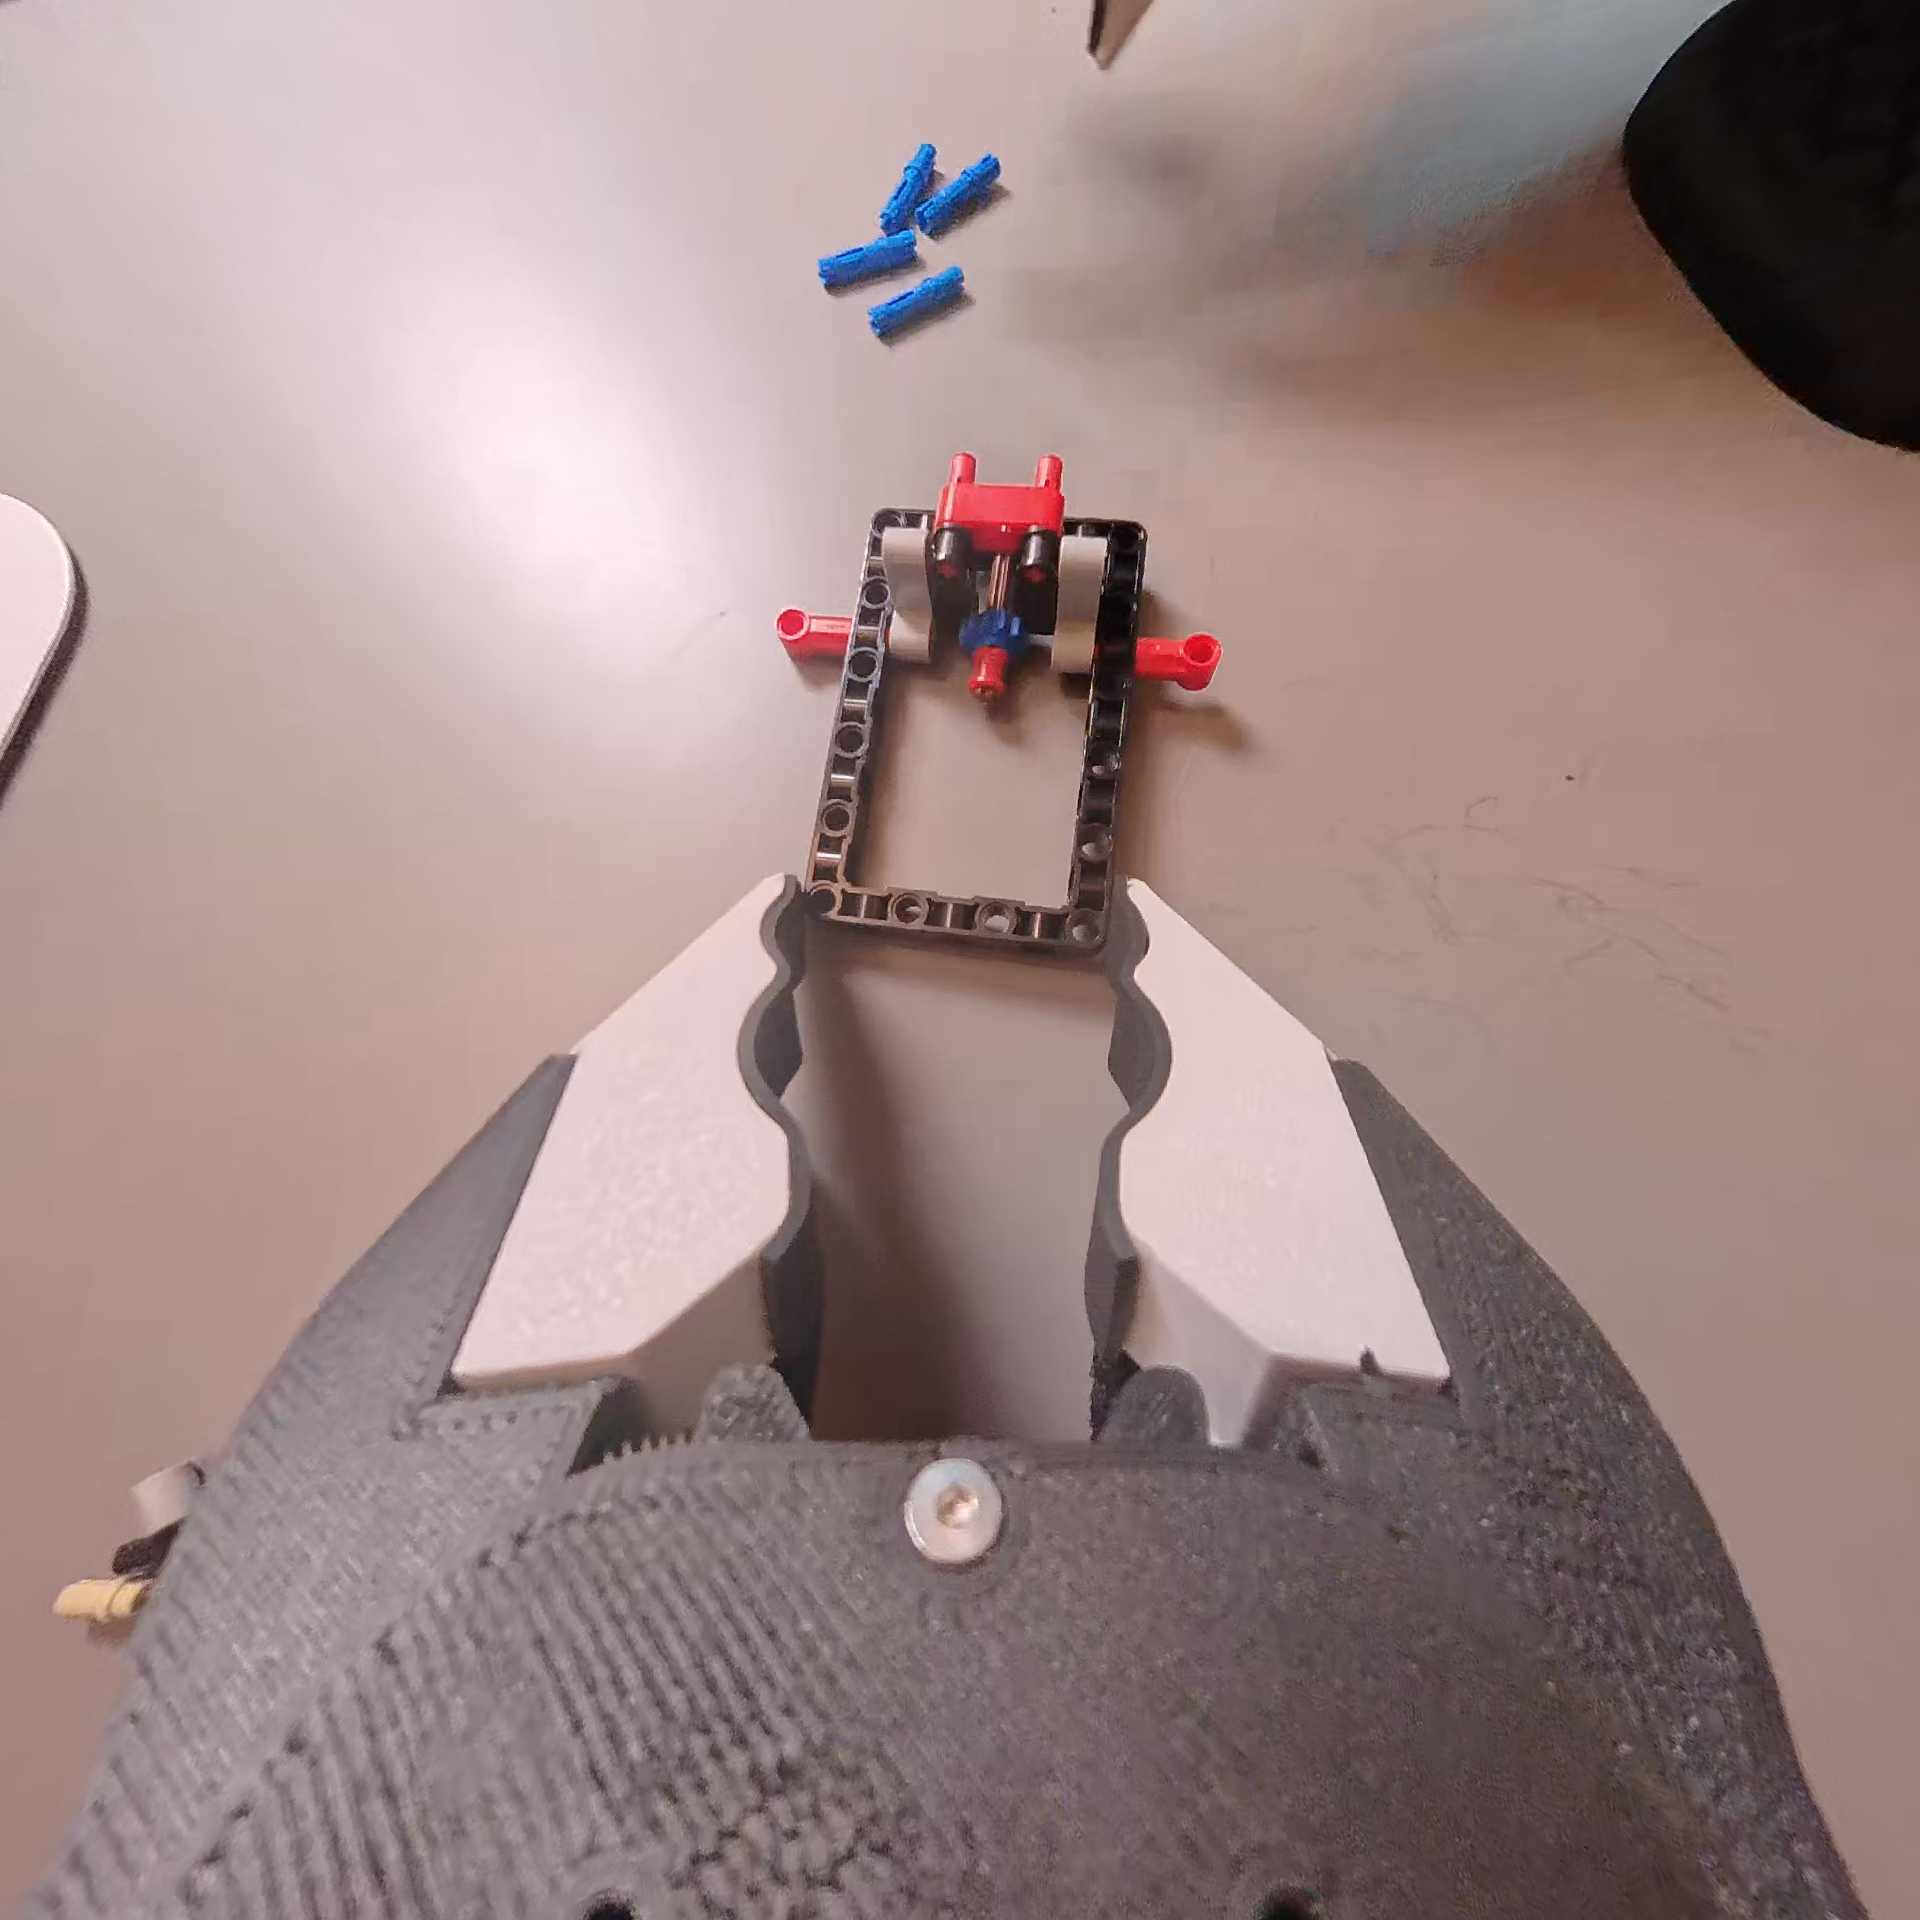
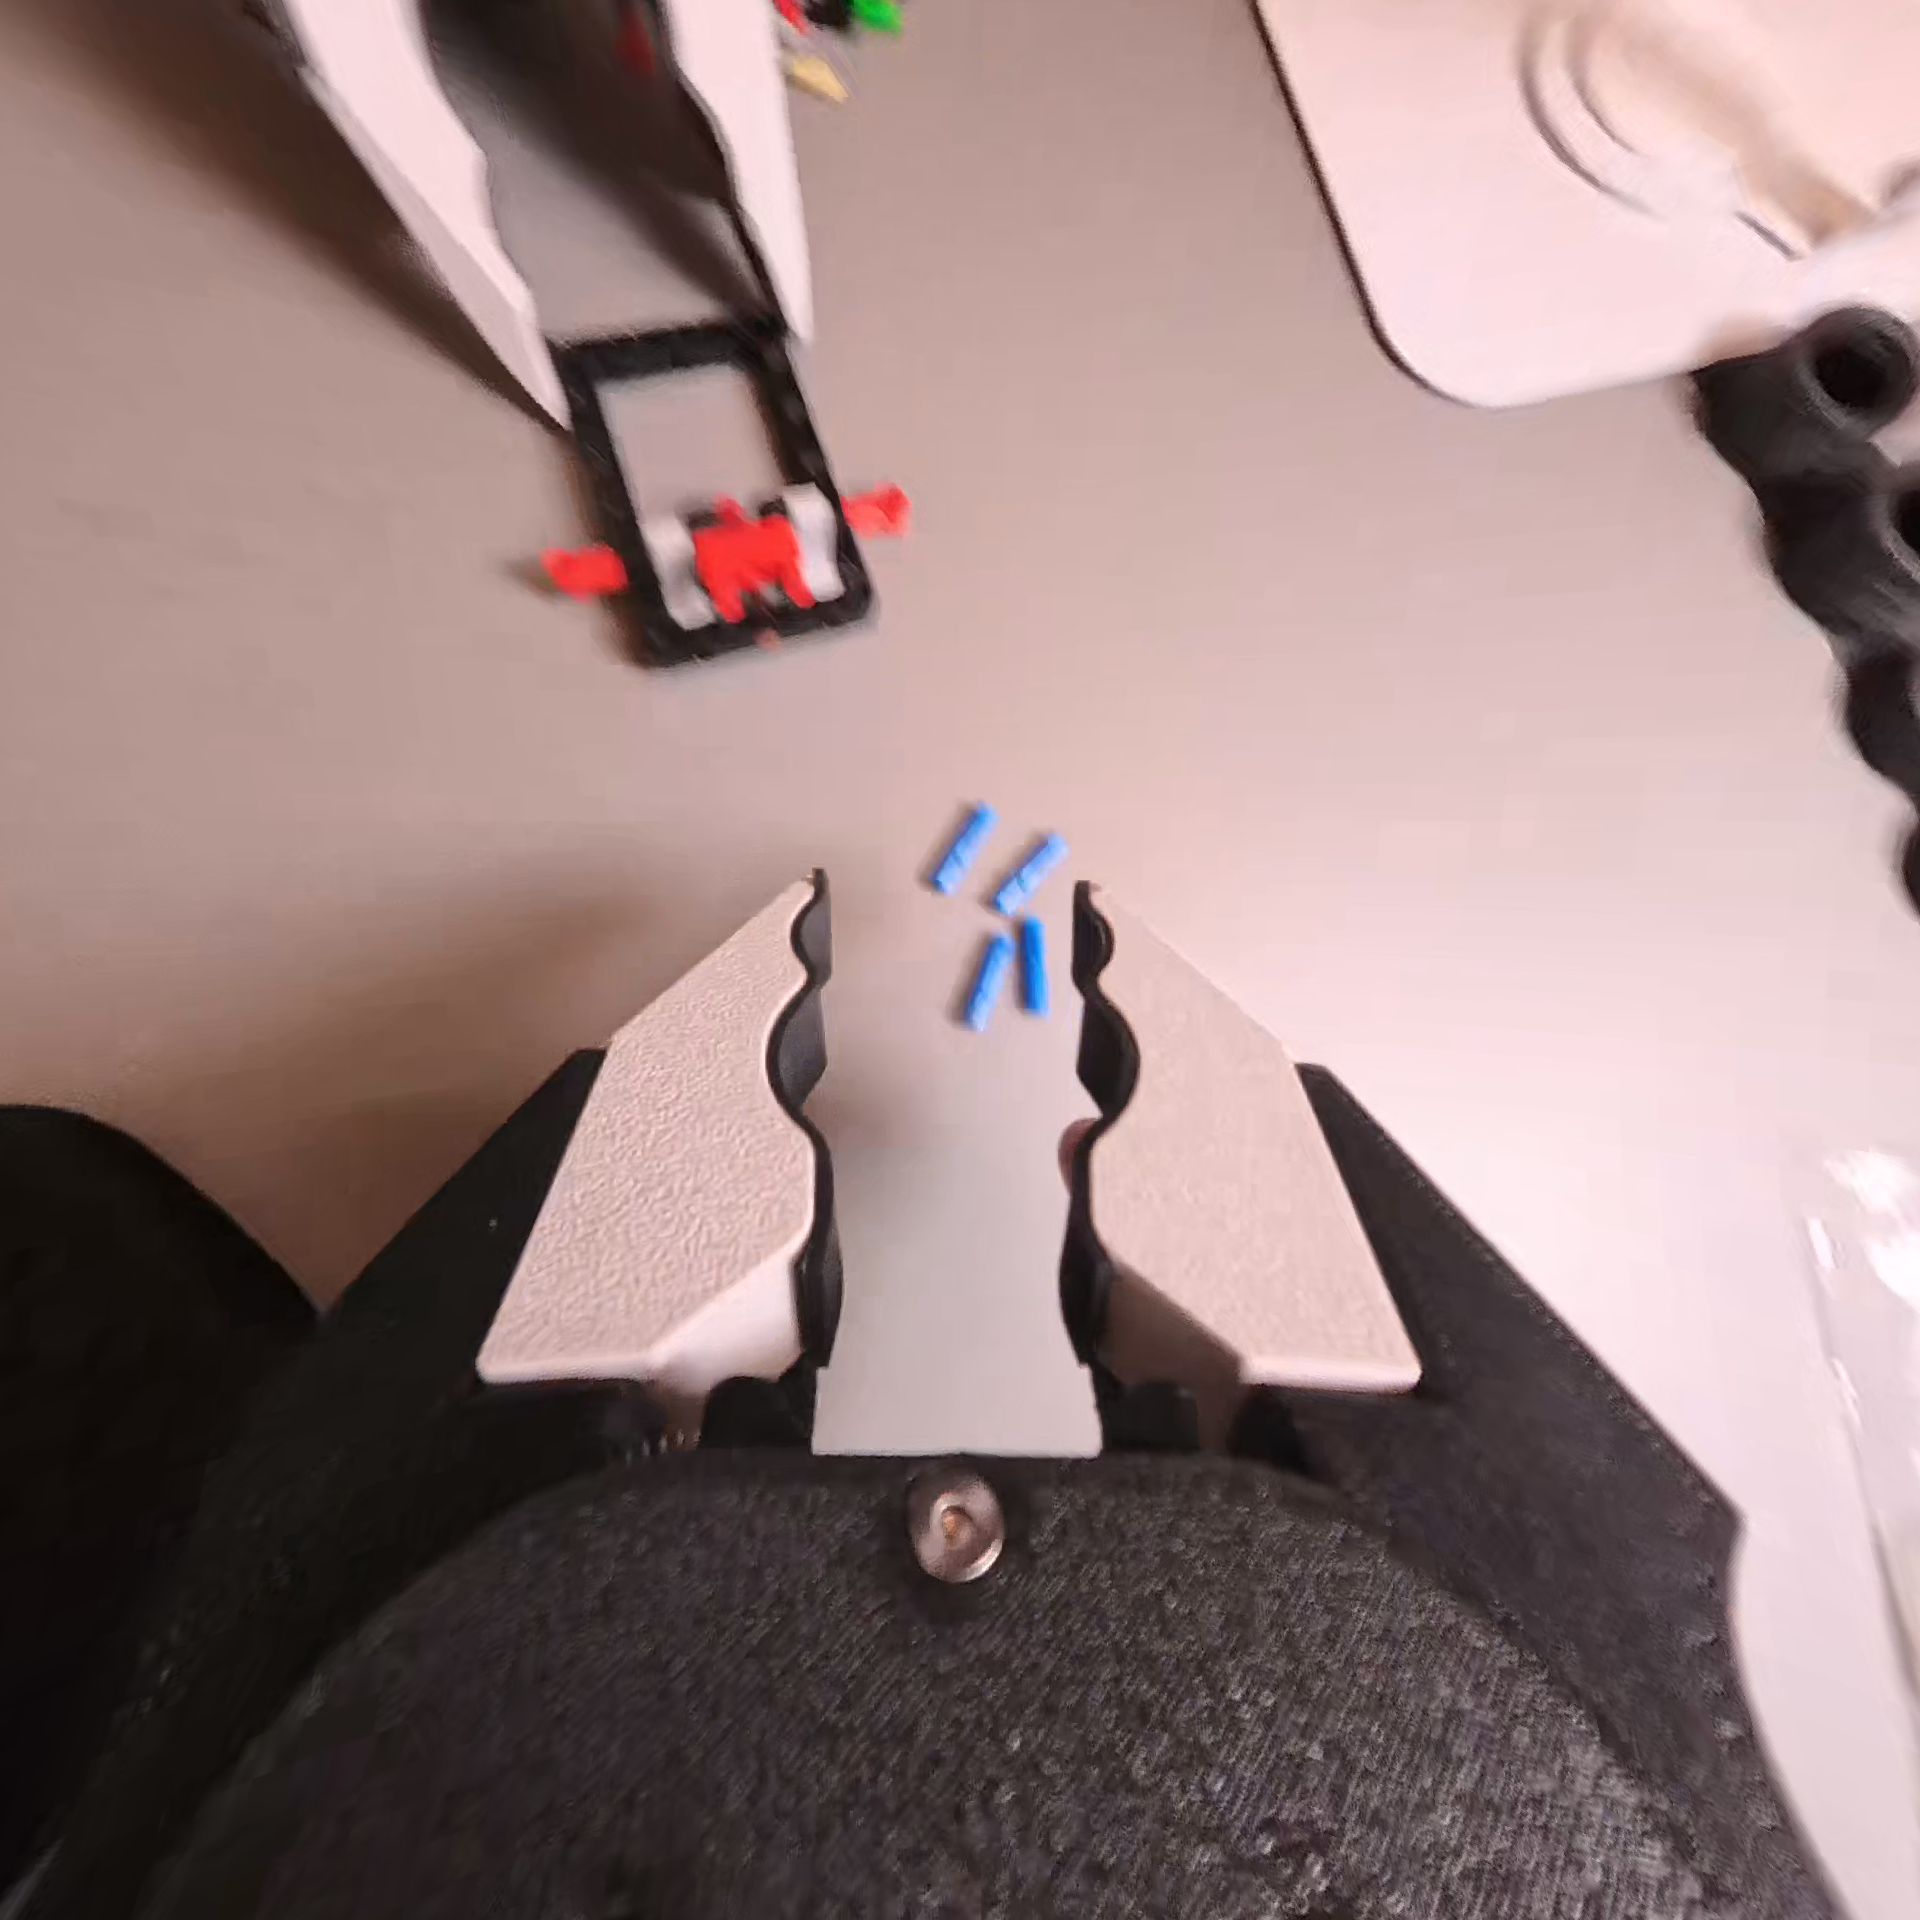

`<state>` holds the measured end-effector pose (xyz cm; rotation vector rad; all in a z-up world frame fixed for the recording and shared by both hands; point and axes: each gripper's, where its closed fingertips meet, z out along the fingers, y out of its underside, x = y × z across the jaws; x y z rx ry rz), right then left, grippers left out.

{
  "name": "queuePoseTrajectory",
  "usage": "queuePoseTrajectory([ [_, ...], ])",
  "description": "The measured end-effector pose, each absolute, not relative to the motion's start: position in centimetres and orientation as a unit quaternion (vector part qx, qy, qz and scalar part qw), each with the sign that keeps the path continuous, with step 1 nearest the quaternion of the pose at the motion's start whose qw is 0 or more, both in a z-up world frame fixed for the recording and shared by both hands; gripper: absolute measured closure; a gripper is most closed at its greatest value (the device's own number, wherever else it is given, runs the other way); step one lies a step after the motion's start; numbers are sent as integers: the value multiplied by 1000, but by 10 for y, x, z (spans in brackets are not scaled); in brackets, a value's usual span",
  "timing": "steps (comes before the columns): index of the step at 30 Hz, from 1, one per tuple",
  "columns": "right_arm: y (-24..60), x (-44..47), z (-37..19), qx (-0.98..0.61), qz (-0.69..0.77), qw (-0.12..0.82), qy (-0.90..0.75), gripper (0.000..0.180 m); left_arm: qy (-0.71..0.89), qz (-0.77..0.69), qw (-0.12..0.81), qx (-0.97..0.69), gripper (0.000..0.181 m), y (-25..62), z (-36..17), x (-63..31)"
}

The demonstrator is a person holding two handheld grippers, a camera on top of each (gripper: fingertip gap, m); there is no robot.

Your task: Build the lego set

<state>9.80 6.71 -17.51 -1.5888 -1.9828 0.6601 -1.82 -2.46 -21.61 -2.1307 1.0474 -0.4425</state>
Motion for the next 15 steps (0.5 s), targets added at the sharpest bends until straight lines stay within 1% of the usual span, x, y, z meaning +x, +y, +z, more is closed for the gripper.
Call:
queuePoseTrajectory([
  [1, 75, 108, -181, -600, 225, 261, -722, 137, 404, -170, 356, -825, 123, -25, -216, -18],
  [5, 75, 126, -208, -632, 207, 248, -704, 155, 392, -157, 363, -831, 123, -23, -216, -19],
  [7, 73, 124, -215, -635, 203, 258, -699, 155, 374, -154, 364, -839, 123, -21, -216, -20],
  [11, 74, 115, -215, -646, 210, 260, -686, 159, 338, -141, 367, -855, 123, -16, -216, -22],
  [15, 77, 113, -217, -652, 207, 254, -684, 177, 321, -138, 372, -860, 123, -15, -216, -22],
])
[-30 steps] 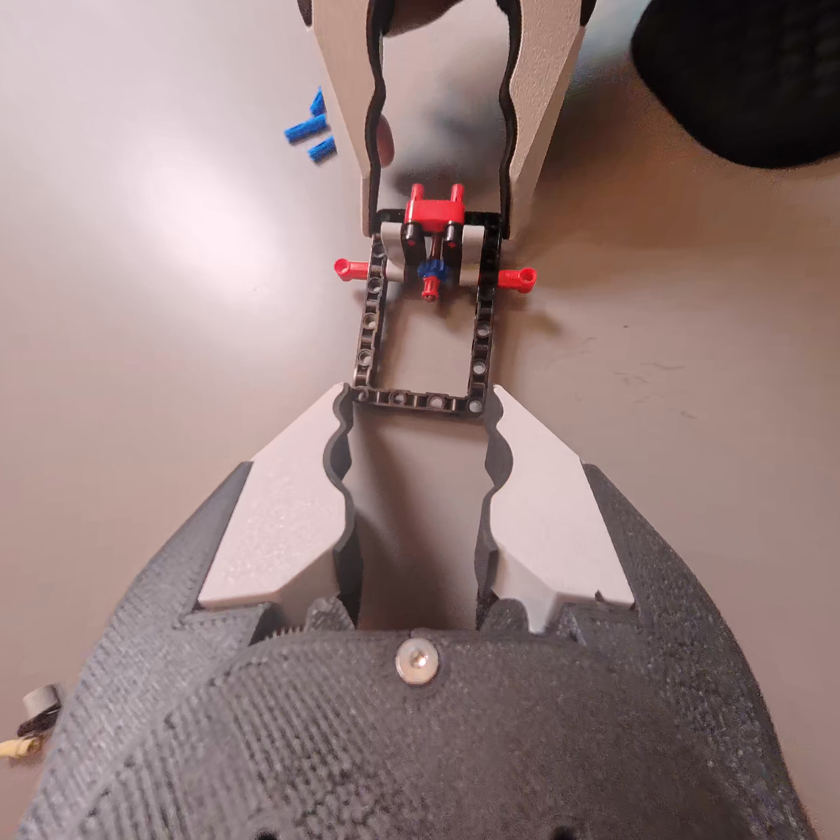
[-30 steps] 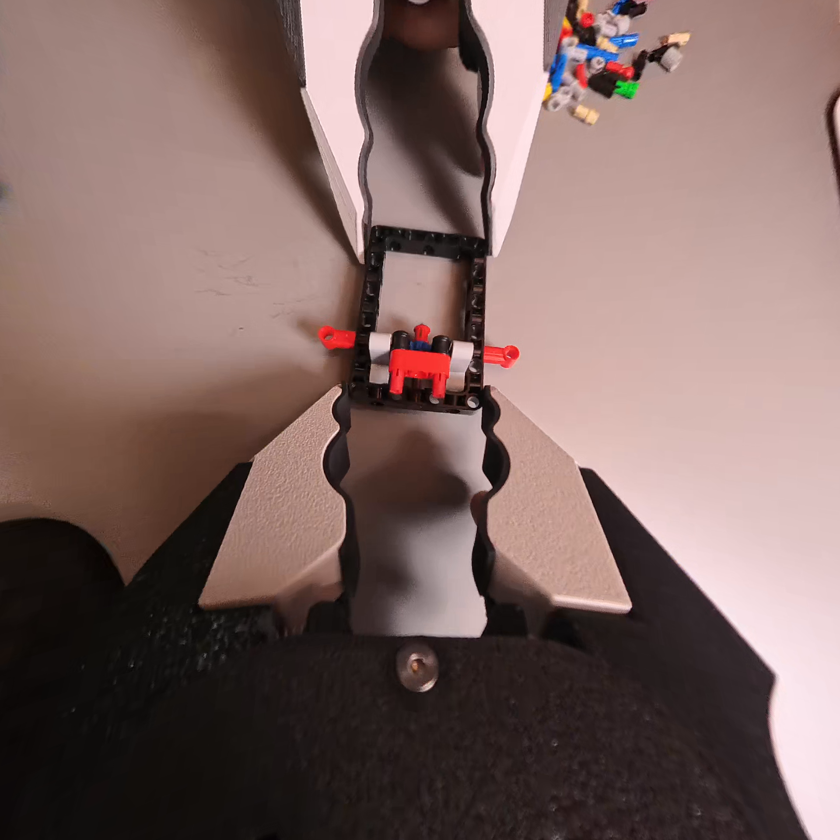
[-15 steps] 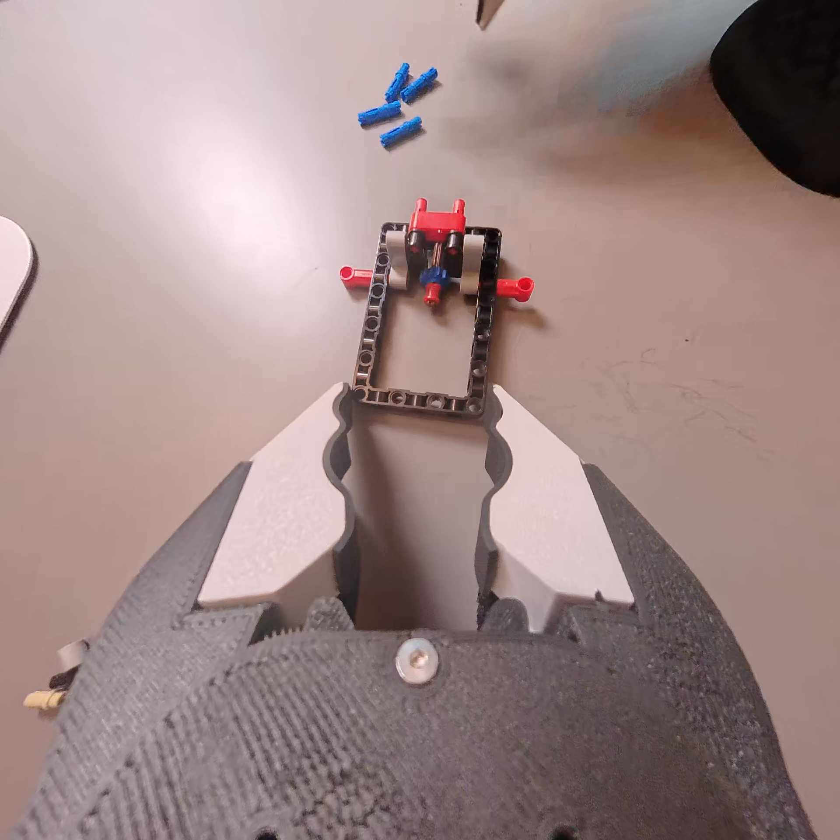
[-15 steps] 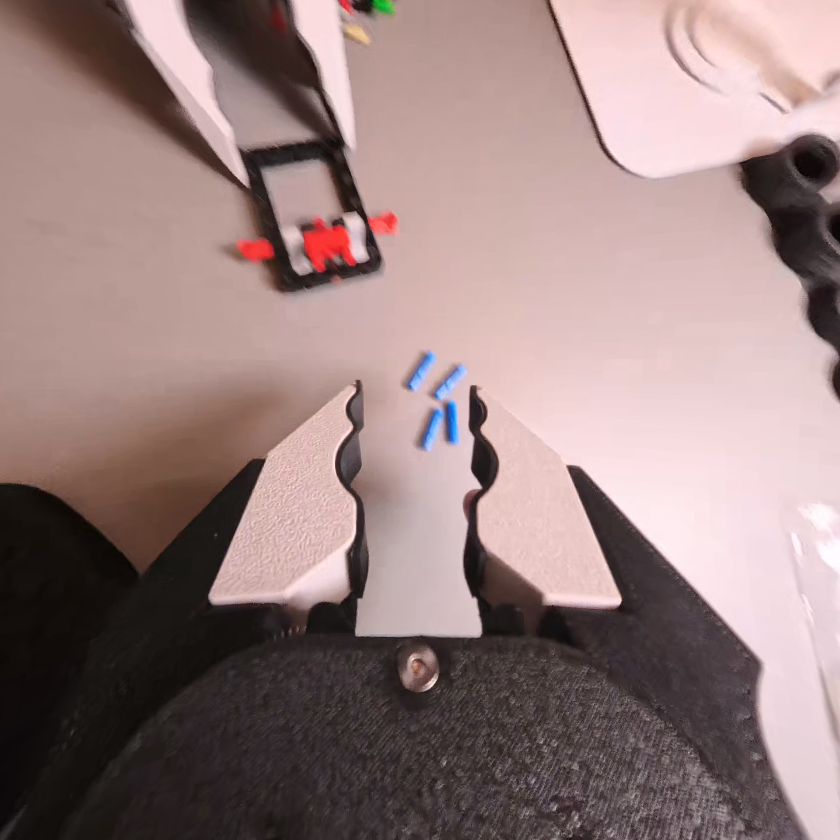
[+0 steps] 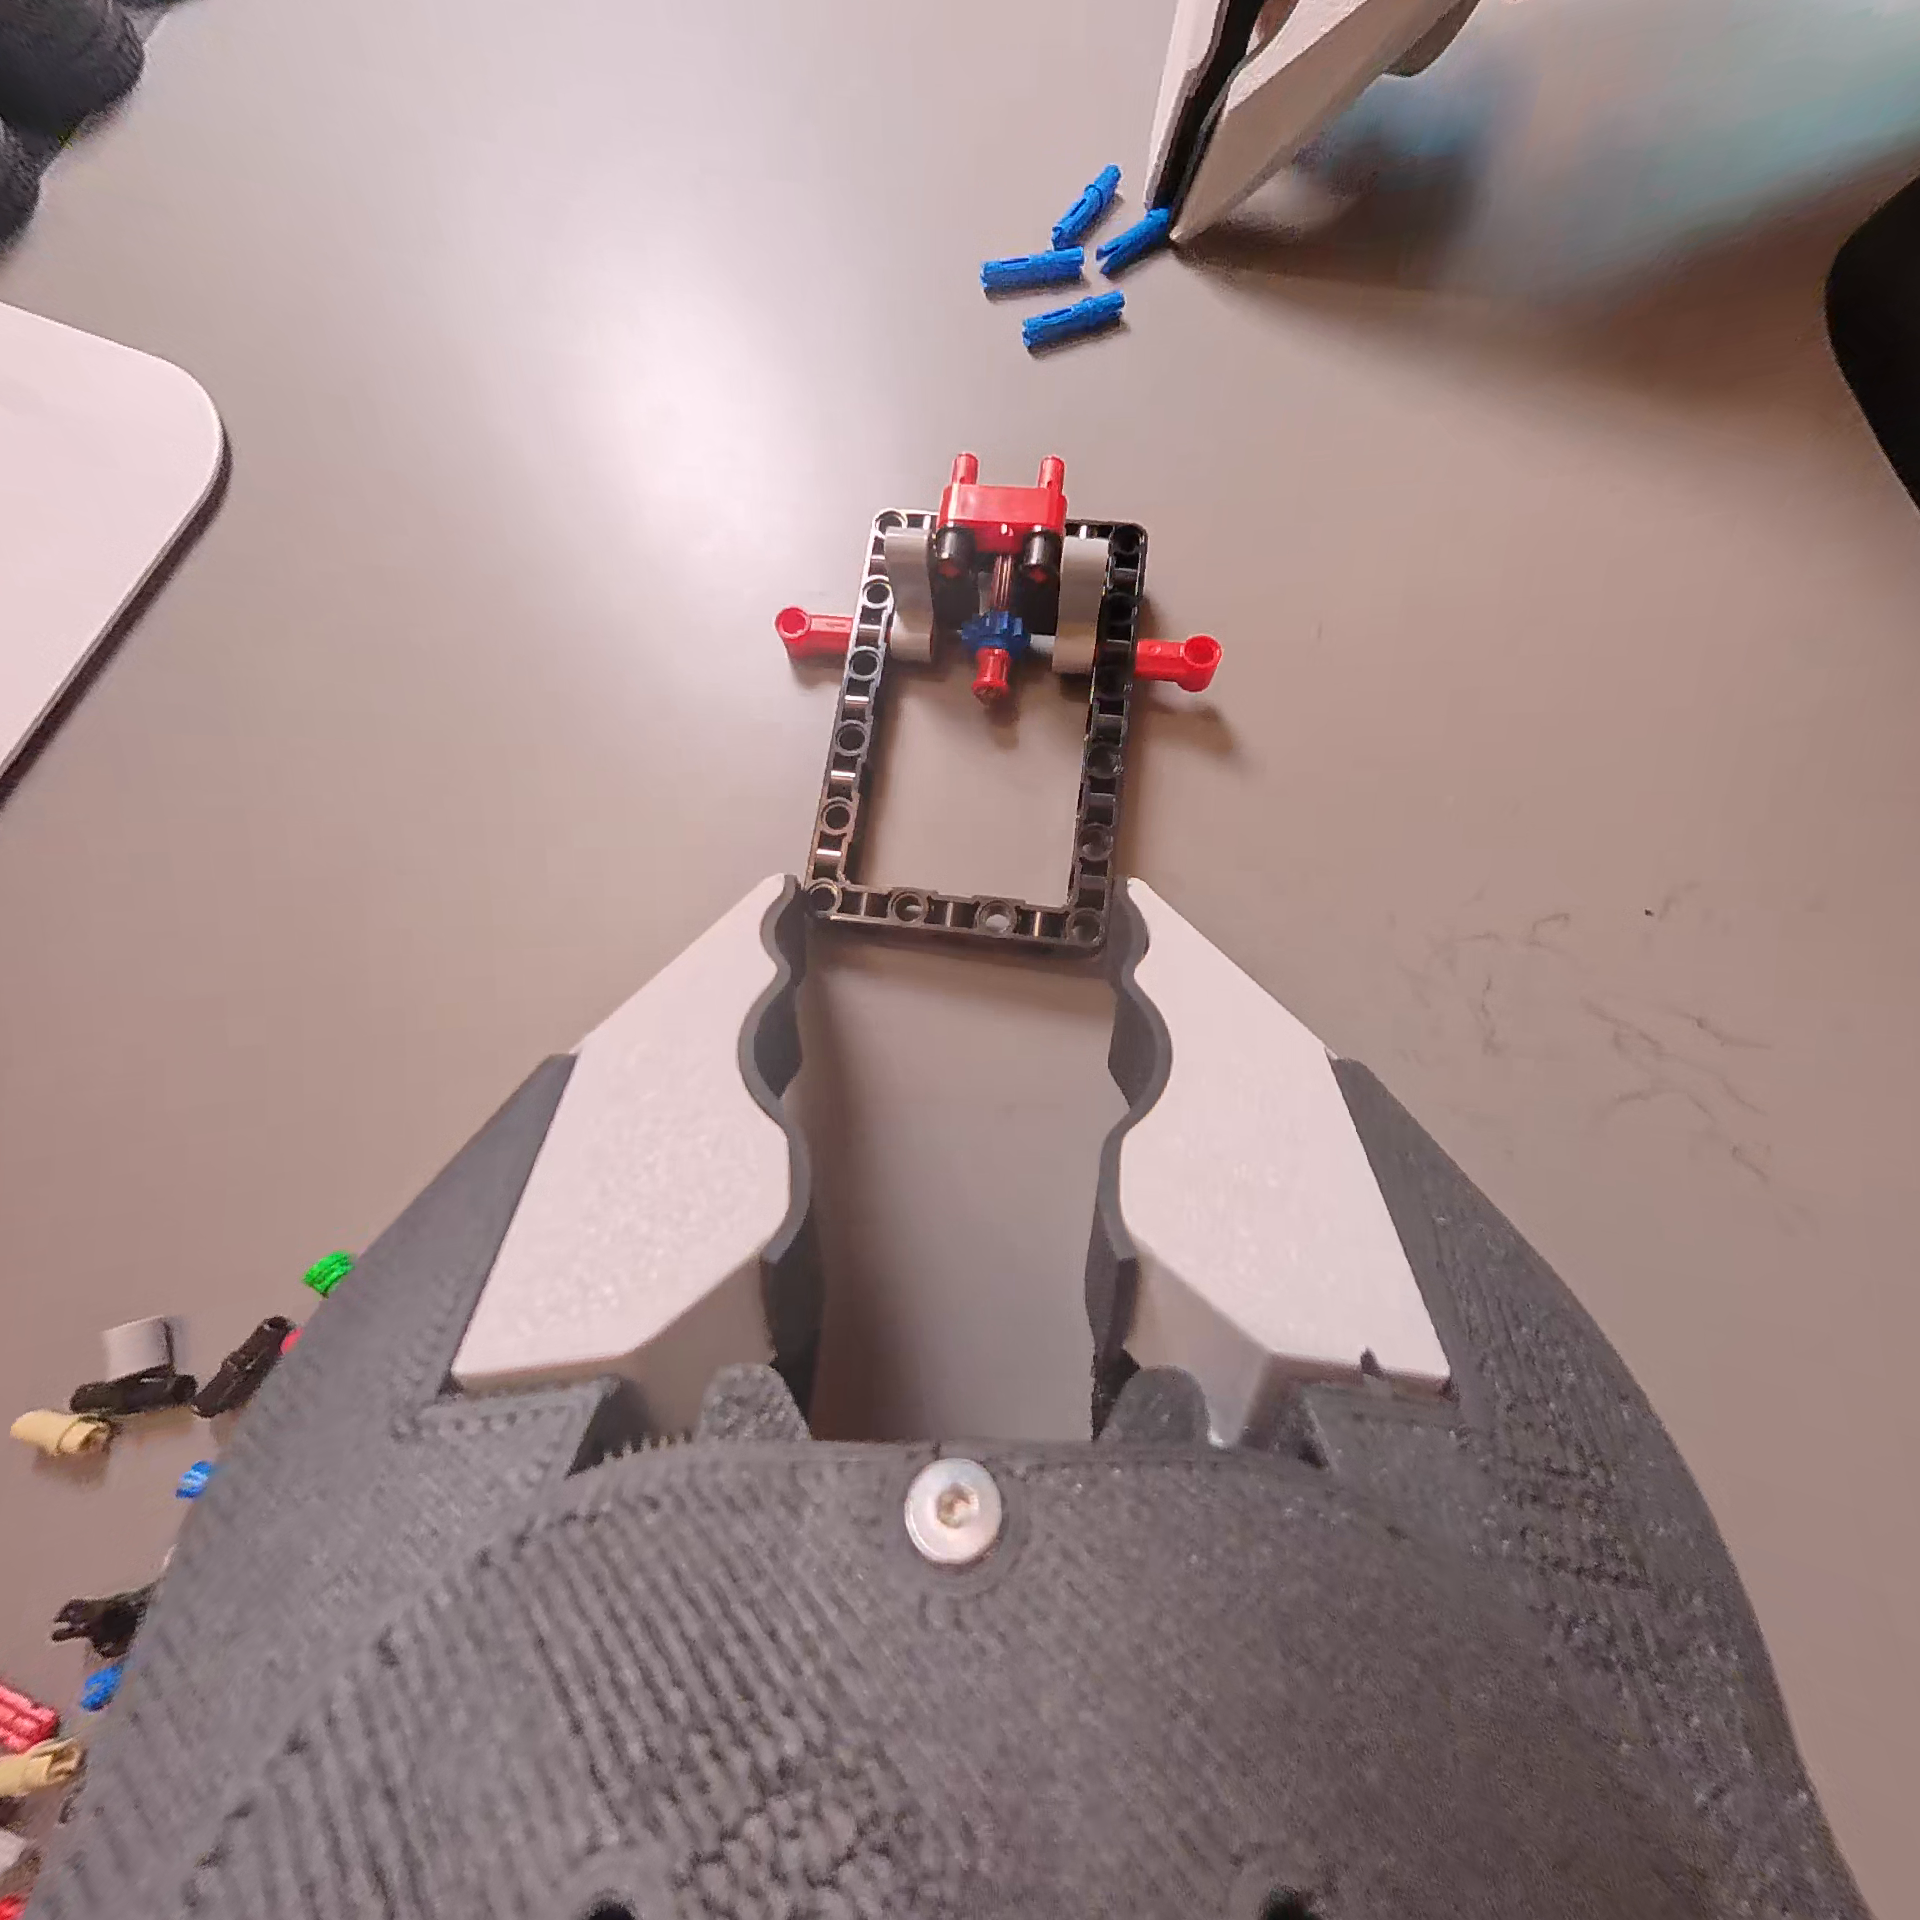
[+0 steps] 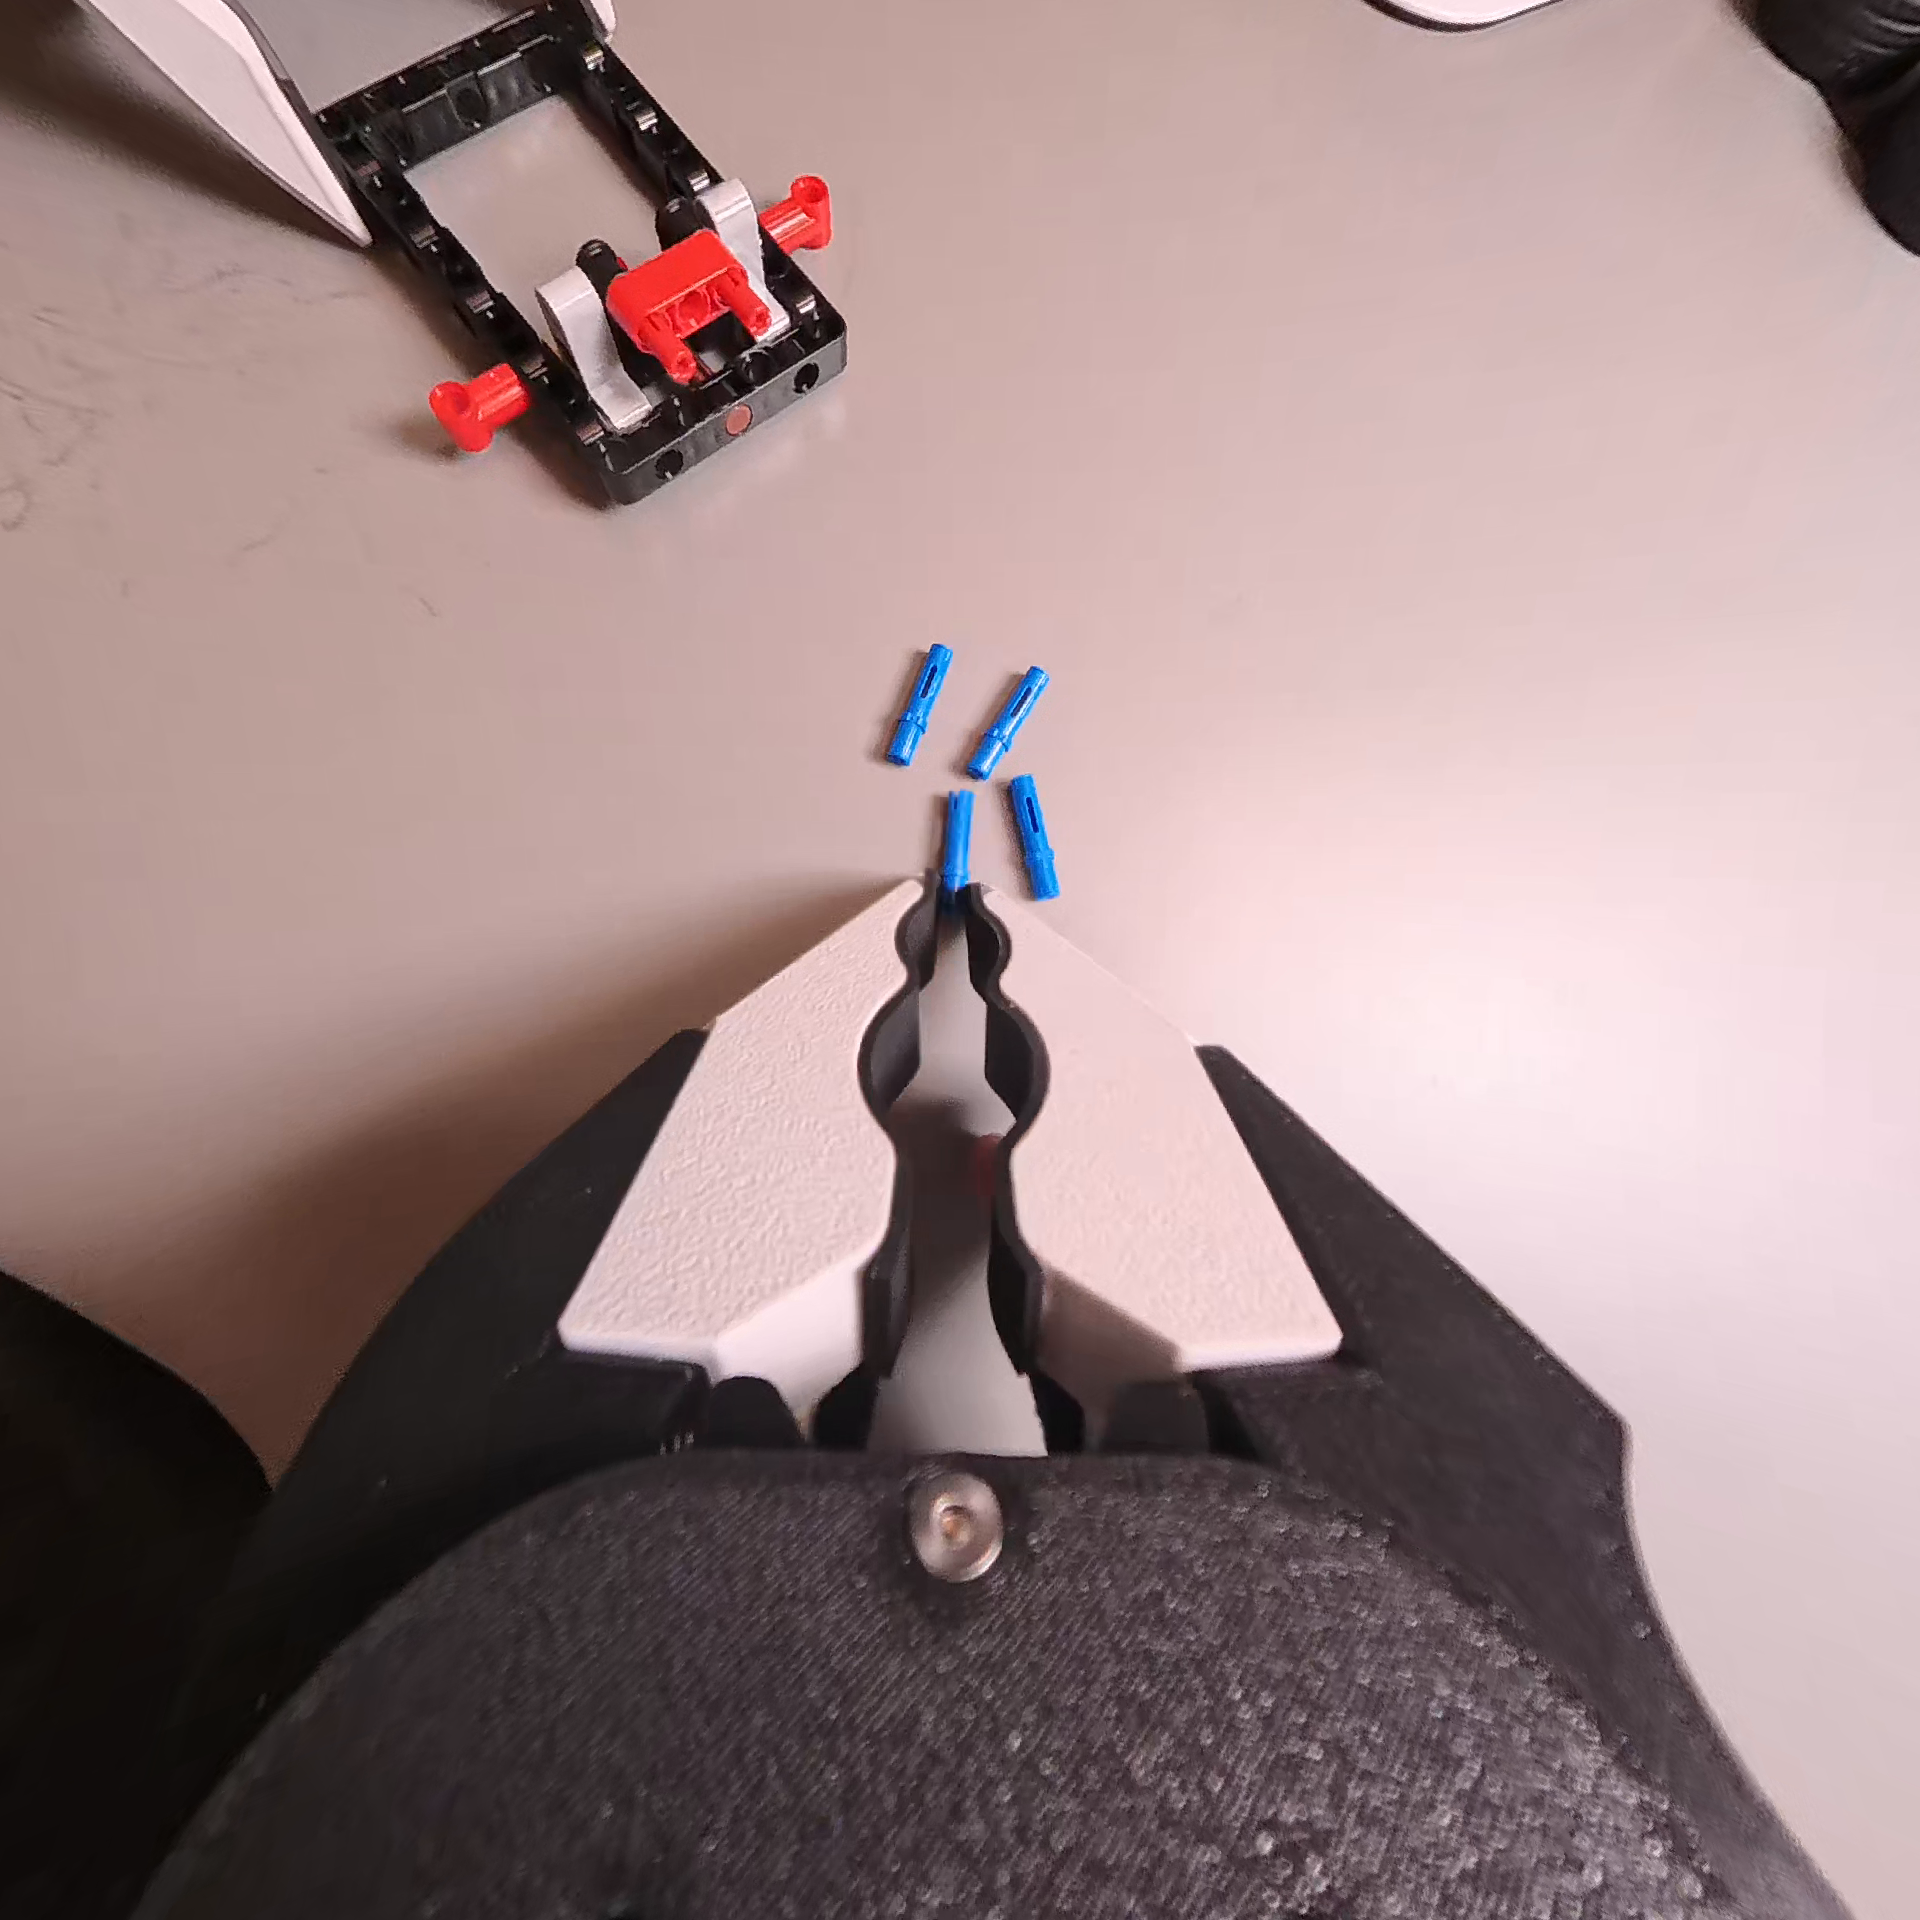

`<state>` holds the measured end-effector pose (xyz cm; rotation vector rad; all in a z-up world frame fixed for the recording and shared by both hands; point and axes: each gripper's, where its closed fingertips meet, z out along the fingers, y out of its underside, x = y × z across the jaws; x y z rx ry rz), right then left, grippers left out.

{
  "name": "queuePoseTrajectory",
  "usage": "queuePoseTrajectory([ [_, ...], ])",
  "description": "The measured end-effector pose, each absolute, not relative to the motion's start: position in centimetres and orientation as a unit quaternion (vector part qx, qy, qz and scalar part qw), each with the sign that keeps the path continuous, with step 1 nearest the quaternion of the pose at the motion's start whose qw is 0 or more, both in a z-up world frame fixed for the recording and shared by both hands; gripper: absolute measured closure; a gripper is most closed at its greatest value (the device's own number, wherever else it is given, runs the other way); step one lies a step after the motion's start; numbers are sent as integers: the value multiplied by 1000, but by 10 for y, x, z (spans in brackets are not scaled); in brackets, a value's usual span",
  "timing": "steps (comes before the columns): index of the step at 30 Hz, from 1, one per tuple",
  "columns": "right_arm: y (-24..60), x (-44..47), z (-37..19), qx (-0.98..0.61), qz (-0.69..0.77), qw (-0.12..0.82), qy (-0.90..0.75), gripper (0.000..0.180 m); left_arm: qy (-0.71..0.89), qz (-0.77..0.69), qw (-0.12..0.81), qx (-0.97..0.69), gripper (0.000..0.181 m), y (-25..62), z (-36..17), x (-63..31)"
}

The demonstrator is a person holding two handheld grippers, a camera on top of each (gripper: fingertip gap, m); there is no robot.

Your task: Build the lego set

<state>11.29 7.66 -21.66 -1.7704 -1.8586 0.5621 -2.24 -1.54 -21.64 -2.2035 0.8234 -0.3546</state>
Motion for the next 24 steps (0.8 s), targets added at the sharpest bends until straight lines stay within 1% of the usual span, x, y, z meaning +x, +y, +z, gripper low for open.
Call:
queuePoseTrajectory([
  [6, 60, 95, -208, -627, 207, 267, -702, 177, 320, -143, 379, -857, 123, -16, -216, -23],
  [10, 52, 50, -156, -617, 234, 351, -665, 178, 306, -136, 386, -860, 123, -13, -216, -26],
  [12, 43, 29, -136, -613, 260, 376, -644, 178, 294, -130, 389, -863, 123, -12, -216, -28],
  [14, 35, 14, -130, -609, 279, 393, -630, 178, 280, -125, 396, -865, 122, -12, -216, -31],
  [16, 23, 7, -134, -603, 301, 396, -623, 178, 280, -111, 412, -860, 116, -12, -211, -35],
  [18, 11, 5, -142, -594, 329, 391, -621, 178, 284, -111, 443, -843, 120, -13, -197, -37],
  [20, -2, 5, -148, -582, 361, 386, -619, 178, 290, -143, 473, -819, 129, -18, -179, -32],
  [24, -14, 7, -158, -559, 351, 393, -640, 178, 285, -275, 486, -779, 140, -33, -154, -13],
])
